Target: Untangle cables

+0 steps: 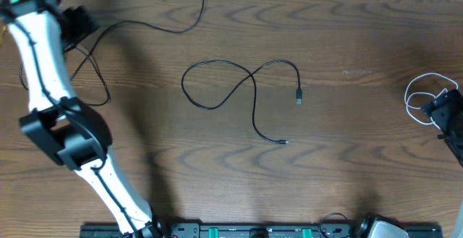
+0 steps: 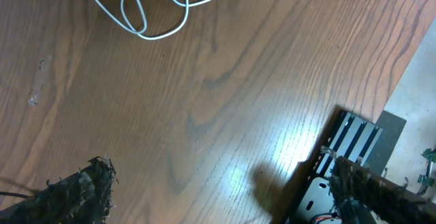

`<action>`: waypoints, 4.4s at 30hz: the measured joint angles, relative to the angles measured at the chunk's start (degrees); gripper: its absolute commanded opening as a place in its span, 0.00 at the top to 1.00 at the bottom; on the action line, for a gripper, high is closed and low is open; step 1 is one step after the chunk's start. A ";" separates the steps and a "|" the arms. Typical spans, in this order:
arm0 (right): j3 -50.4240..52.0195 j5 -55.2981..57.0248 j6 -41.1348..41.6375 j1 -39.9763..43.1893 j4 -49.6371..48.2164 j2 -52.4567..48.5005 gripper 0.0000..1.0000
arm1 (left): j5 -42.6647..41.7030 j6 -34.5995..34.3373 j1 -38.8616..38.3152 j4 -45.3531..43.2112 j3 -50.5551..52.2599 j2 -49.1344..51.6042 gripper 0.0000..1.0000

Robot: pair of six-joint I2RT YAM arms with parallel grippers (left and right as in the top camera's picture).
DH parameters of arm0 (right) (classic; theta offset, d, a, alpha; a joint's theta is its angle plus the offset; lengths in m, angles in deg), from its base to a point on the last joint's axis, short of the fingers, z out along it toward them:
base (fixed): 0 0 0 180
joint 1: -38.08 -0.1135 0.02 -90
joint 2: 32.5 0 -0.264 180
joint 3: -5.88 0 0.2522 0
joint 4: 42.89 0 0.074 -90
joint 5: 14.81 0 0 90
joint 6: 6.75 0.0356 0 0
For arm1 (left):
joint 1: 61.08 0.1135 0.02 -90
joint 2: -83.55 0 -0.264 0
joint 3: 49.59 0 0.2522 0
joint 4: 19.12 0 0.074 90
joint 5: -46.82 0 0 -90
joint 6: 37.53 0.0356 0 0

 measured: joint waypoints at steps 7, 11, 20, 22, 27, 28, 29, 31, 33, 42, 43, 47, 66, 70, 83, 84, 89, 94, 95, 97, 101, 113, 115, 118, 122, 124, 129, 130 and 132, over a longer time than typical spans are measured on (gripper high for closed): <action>0.00 0.00 0.00 0.00 0.02 0.00 0.01 | 2.51 -10.97 8.28 6.12 0.66 0.00 0.02; 0.00 -0.02 0.00 0.00 0.00 0.00 0.01 | 2.54 -13.18 10.10 8.35 2.86 0.00 0.02; 0.00 0.00 0.00 0.00 0.00 0.00 0.01 | -6.62 -15.98 9.77 8.11 14.01 0.00 0.02; 0.00 0.00 0.00 0.00 0.00 0.00 0.01 | -7.58 -16.24 9.55 6.99 15.54 0.00 0.06; 0.00 0.00 0.00 0.00 0.00 0.00 0.01 | -9.68 -17.29 9.18 3.56 19.04 0.00 0.29; 0.00 0.00 0.00 0.00 0.00 0.00 0.01 | -9.90 -17.44 9.20 2.84 19.43 0.00 0.30; 0.00 0.00 0.00 0.00 0.00 0.00 0.01 | -10.03 -17.46 9.20 2.27 19.67 0.00 0.34; 0.00 0.00 0.00 0.00 0.00 0.00 0.01 | -10.19 -17.97 9.20 0.98 19.82 0.00 0.56; 0.00 0.00 0.00 0.00 0.00 0.00 0.01 | -10.27 -17.86 9.20 -0.50 19.93 0.00 0.86; 0.00 -0.02 0.00 0.00 -0.02 0.00 0.01 | -21.22 -17.77 9.53 -18.67 20.28 0.00 0.92; 0.00 -0.02 0.00 0.00 0.02 0.00 0.01 | -24.44 -18.12 9.66 -22.53 20.11 0.00 0.93; 0.00 0.00 0.00 0.00 0.02 0.00 0.01 | -35.06 -23.65 10.12 -36.54 15.13 0.04 0.92; 0.00 -0.02 0.00 0.00 -0.02 0.00 0.01 | -25.44 -0.57 7.96 -12.52 0.74 1.44 0.01; 0.00 -0.02 0.00 0.00 0.00 0.00 0.01 | -23.04 4.66 6.91 -10.03 0.85 1.97 0.01; 0.00 -0.02 0.00 0.00 0.00 0.00 0.01 | -30.18 14.73 3.93 -3.26 0.85 1.95 0.07; 0.00 0.00 0.00 0.00 0.00 0.00 0.01 | -30.62 15.78 2.86 -3.06 0.85 1.95 0.07; 0.00 0.00 0.00 0.00 0.00 0.00 0.01 | -28.17 19.69 -5.86 -3.87 0.85 1.95 0.07; 0.00 0.00 0.00 0.00 0.00 0.00 0.01 | -19.65 21.16 -16.48 -4.24 0.85 1.95 0.07; 0.00 0.00 0.00 0.00 0.00 0.00 0.01 | -18.25 21.38 -18.14 -4.22 0.85 1.95 0.07; 0.00 0.00 0.00 0.00 0.00 0.00 0.01 | -16.04 21.57 -20.81 -4.24 0.85 1.95 0.07; 0.00 -0.02 0.00 0.00 0.00 0.00 0.01 | -12.57 21.59 -24.92 -4.44 0.85 2.03 0.11; 0.00 0.00 0.00 0.00 0.00 0.00 0.01 | -7.56 20.55 -27.17 -7.30 0.85 9.60 0.93; 0.00 0.00 0.00 0.00 0.00 0.00 0.01 | -6.21 19.98 -27.17 -8.94 0.85 11.02 0.92; 0.00 0.00 0.00 0.00 0.00 0.00 0.01 | -4.87 19.34 -27.17 -12.00 0.85 12.94 0.92; 0.00 0.00 0.00 0.00 0.00 0.00 0.01 | -4.04 17.86 -27.17 -15.61 0.85 14.82 0.93; 0.00 0.00 0.00 0.00 0.00 0.00 0.01 | -3.87 17.22 -27.17 -16.79 0.85 15.74 0.92; 0.00 -0.02 0.00 0.00 0.00 0.00 0.01 | -3.69 16.76 -27.17 -18.88 0.85 18.84 0.92; 0.00 0.00 0.00 0.00 0.02 0.00 0.01 | -3.52 16.72 -27.17 -19.23 0.79 19.43 0.93; 0.00 0.00 0.00 0.00 0.00 0.00 0.01 | -3.50 16.63 -27.17 -19.96 0.63 19.61 0.92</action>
